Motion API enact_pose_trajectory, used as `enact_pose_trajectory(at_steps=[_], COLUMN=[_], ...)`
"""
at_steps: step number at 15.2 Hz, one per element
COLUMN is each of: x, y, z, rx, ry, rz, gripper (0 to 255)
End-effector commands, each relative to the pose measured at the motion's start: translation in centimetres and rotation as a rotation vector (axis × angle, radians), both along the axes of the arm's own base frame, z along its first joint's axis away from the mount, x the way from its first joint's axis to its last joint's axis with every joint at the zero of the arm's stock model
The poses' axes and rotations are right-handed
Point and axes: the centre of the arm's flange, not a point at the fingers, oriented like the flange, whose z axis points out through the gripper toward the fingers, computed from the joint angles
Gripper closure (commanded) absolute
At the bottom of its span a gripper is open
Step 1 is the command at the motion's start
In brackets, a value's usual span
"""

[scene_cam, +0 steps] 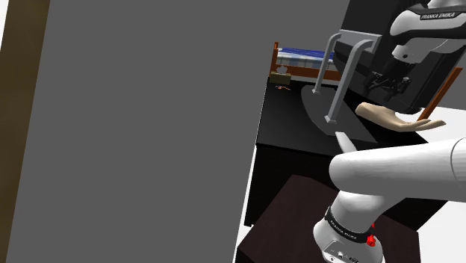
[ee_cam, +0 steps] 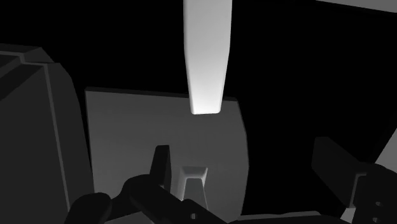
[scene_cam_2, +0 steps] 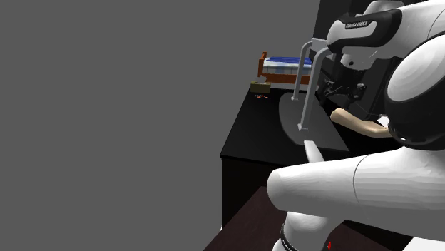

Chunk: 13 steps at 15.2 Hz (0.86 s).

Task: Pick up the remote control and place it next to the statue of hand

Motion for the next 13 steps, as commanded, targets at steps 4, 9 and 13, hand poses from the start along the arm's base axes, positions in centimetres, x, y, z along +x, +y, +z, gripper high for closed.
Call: enact_pose_trajectory(at_steps=[4,9,13], x=[-1.00,-0.66,-0.58], y=[0.00,0.33,0.49], z=[-1.48,-2.16,-2.27], rx=[0.075,0.075,0.074], ry=[0.015,0.016,0.016], rz=[-0.025,-0.024,-0.024], gripper=[0,255,255])
